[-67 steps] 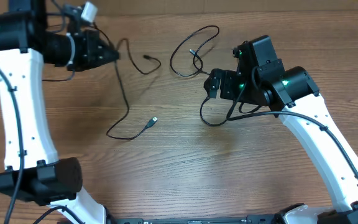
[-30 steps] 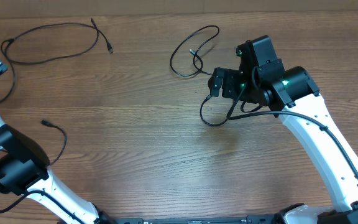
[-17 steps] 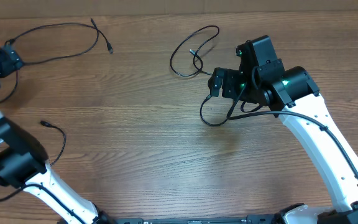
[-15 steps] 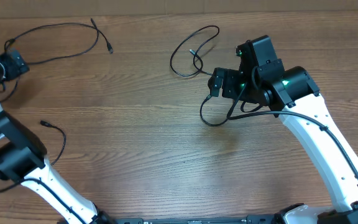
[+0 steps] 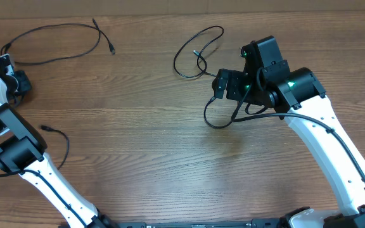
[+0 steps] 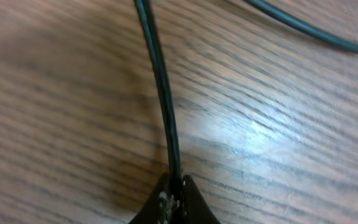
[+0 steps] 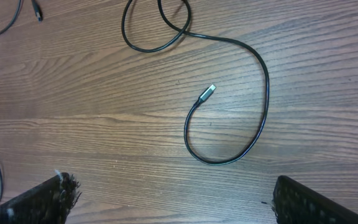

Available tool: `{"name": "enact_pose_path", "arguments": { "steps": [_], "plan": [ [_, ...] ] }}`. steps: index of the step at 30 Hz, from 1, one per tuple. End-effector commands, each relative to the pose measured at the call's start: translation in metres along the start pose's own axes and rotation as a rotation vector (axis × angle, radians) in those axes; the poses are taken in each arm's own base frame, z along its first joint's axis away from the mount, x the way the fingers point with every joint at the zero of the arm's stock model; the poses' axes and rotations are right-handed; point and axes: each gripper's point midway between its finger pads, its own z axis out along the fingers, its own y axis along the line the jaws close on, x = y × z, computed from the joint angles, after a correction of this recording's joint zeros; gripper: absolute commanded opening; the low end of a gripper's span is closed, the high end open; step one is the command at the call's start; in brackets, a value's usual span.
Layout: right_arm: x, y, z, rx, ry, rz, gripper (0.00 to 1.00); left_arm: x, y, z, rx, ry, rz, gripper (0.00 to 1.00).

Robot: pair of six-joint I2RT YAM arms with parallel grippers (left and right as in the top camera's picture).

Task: Untangle cables

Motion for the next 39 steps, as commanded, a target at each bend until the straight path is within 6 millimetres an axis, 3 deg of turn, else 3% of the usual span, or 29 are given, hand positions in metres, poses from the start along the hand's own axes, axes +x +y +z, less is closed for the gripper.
{"name": "enact_pose_path", "arguments": {
  "steps": [1, 3, 7, 10, 14, 17, 21, 23, 25, 29, 30, 31, 33, 35, 36, 39],
  "plan": [
    [-0.004, -0.001, -0.001, 0.009, -0.014, -0.004, 1.00, -0.026, 0.019, -0.055, -0.011, -0.086, -0.367, 0.04],
    [-0.004, -0.001, -0.001, 0.009, -0.014, -0.004, 1.00, -0.031, 0.022, -0.078, -0.004, -0.106, -0.505, 0.04],
    [-0.004, -0.001, -0.001, 0.009, -0.014, -0.004, 1.00, -0.042, 0.021, -0.158, 0.026, -0.169, -0.866, 0.04],
    [-0.004, -0.001, -0.001, 0.009, -0.014, -0.004, 1.00, -0.017, 0.008, -0.190, 0.016, -0.088, -1.068, 0.04],
    [-0.004, -0.002, -0.001, 0.009, -0.014, -0.004, 1.00, 0.008, -0.015, -0.187, 0.005, 0.039, -1.075, 0.04],
    [-0.004, -0.001, -0.001, 0.009, -0.014, -0.004, 1.00, 0.023, -0.043, -0.188, 0.035, 0.144, -1.149, 0.05],
    [-0.004, -0.001, -0.001, 0.009, -0.014, -0.004, 1.00, 0.011, -0.081, -0.194, 0.247, 0.232, -1.235, 0.04],
    [-0.004, -0.001, -0.001, 0.009, -0.014, -0.004, 1.00, 0.002, -0.088, -0.200, 0.341, 0.253, -1.271, 0.04],
    [-0.004, -0.001, -0.001, 0.009, -0.014, -0.004, 1.00, -0.002, -0.076, -0.197, 0.317, 0.212, -1.285, 0.05],
    [-0.004, -0.001, -0.001, 0.009, -0.014, -0.004, 1.00, 0.021, -0.011, -0.188, -0.075, 0.059, -1.304, 0.04],
    [-0.004, -0.001, -0.001, 0.009, -0.014, -0.004, 1.00, 0.023, -0.003, -0.188, -0.119, 0.039, -1.300, 0.06],
    [-0.004, -0.001, -0.001, 0.009, -0.014, -0.004, 1.00, 0.023, 0.012, -0.187, -0.196, -0.010, -1.249, 0.15],
    [-0.004, -0.001, -0.001, 0.009, -0.014, -0.004, 1.00, 0.015, 0.016, -0.185, -0.193, -0.037, -1.131, 0.32],
    [-0.004, -0.001, -0.001, 0.009, -0.014, -0.004, 1.00, -0.002, 0.001, -0.181, -0.076, -0.039, -0.921, 0.73],
    [-0.004, -0.001, -0.001, 0.009, -0.014, -0.004, 1.00, -0.004, -0.005, -0.181, -0.036, -0.032, -0.895, 0.82],
    [-0.004, -0.001, -0.001, 0.009, -0.014, -0.004, 1.00, -0.003, -0.030, -0.181, 0.097, 0.025, -0.817, 0.87]
  ]
}}
